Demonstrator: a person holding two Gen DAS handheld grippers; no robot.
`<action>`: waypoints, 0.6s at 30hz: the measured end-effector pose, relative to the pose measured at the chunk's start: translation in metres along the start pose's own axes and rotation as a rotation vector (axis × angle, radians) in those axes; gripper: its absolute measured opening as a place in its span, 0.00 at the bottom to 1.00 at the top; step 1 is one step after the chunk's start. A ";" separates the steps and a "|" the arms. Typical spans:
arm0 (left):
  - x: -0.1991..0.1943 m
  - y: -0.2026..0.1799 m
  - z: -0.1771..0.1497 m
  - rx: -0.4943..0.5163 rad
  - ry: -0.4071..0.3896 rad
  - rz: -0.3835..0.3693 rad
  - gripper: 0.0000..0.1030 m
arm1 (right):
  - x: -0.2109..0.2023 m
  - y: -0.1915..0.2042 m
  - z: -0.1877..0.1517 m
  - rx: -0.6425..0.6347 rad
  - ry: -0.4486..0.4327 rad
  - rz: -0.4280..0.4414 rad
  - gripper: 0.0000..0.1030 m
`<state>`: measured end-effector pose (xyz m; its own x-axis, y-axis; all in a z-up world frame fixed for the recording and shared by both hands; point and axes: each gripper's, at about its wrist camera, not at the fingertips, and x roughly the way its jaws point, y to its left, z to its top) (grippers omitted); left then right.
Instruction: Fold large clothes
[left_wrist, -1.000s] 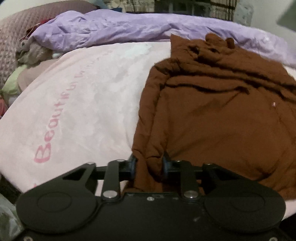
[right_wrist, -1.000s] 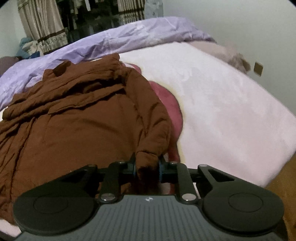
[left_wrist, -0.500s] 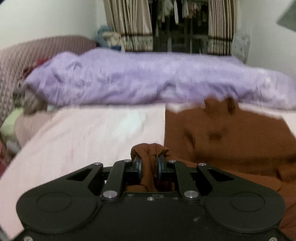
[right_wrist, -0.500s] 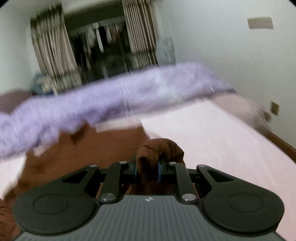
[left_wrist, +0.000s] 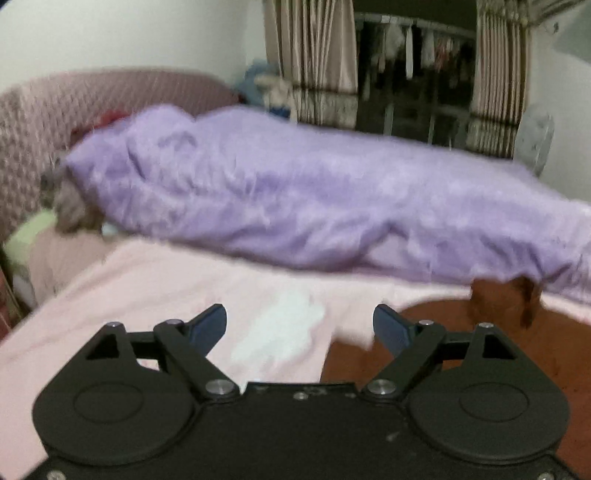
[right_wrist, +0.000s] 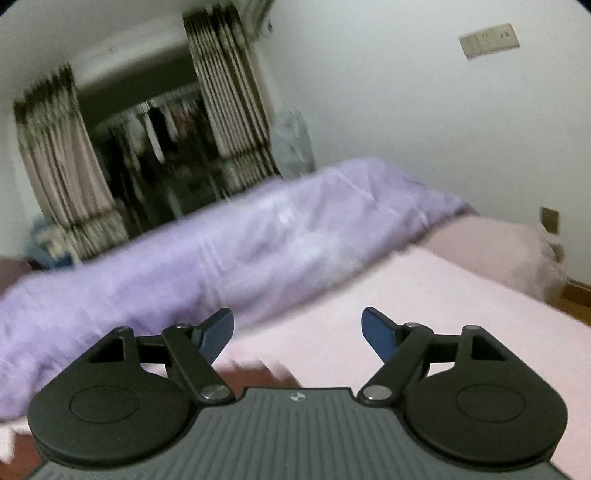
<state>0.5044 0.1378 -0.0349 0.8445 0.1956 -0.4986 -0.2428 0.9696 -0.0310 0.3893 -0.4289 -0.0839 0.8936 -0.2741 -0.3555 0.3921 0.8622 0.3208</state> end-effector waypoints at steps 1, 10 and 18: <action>0.007 0.001 -0.006 0.001 0.032 -0.017 0.85 | 0.004 -0.002 -0.005 -0.012 0.026 0.001 0.90; 0.061 -0.008 -0.048 0.132 0.211 -0.178 0.12 | 0.045 0.002 -0.029 -0.130 0.338 0.172 0.44; 0.019 -0.006 -0.016 0.058 -0.086 -0.175 0.07 | -0.012 0.037 -0.003 -0.218 0.010 0.156 0.06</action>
<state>0.5140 0.1328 -0.0579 0.9098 0.0327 -0.4138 -0.0630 0.9962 -0.0598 0.3919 -0.3923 -0.0705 0.9370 -0.1271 -0.3253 0.1920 0.9655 0.1758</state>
